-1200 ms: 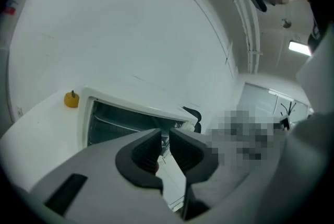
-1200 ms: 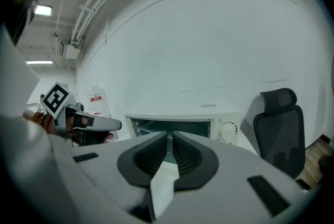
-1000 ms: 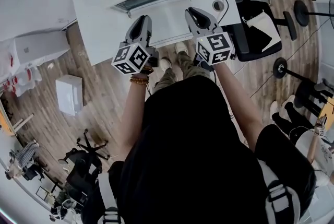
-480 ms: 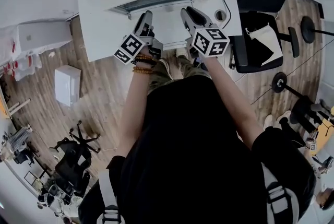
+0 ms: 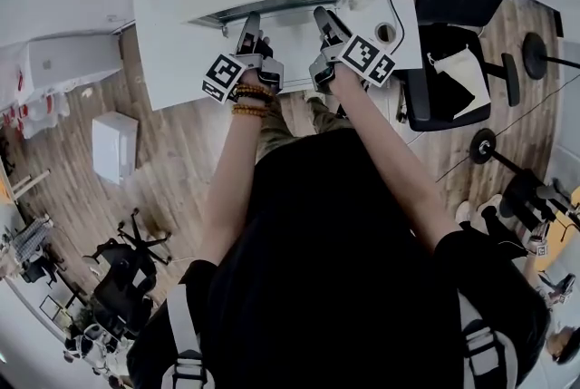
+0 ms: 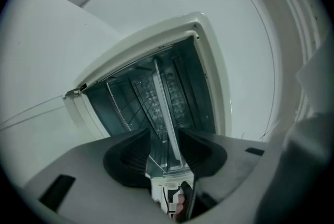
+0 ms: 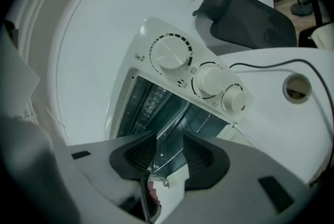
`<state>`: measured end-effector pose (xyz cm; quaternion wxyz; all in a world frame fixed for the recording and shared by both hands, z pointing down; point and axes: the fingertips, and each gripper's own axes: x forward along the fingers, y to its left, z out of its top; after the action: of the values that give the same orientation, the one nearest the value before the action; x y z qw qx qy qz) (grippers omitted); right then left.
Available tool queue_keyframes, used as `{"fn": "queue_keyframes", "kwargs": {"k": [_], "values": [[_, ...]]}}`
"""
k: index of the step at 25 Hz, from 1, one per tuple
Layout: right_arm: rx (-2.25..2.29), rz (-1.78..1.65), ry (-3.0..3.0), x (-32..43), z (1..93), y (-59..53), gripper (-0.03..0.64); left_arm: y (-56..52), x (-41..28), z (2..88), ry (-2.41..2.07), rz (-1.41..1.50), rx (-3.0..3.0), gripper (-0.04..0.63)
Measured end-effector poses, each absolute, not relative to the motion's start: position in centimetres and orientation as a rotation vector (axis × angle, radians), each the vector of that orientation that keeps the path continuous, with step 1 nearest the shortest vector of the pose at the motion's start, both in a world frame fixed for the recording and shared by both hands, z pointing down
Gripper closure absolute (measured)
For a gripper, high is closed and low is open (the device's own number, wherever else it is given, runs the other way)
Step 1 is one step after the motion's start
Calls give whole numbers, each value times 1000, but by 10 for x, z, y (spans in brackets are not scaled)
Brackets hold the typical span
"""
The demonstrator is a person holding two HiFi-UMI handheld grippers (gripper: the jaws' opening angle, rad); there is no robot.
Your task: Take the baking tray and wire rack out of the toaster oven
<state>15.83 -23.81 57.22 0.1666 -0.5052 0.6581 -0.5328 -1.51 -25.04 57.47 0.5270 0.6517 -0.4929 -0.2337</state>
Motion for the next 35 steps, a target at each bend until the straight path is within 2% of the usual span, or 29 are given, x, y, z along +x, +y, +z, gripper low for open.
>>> {"fn": "queue_keyframes", "kwargs": {"k": [7, 29, 33, 35], "values": [[-1381, -1594, 1628, 158, 590, -252, 445, -268, -24, 574, -1146, -601, 1526, 442], [-1304, -1601, 1423, 153, 608, -305, 439, -317, -36, 583, -1151, -645, 1475, 440], [-1297, -1579, 1426, 154, 605, -308, 470, -319, -35, 581, -1169, -648, 1489, 443], [-1279, -1567, 1435, 154, 601, -312, 513, -321, -34, 578, -1154, -672, 1483, 495]]}}
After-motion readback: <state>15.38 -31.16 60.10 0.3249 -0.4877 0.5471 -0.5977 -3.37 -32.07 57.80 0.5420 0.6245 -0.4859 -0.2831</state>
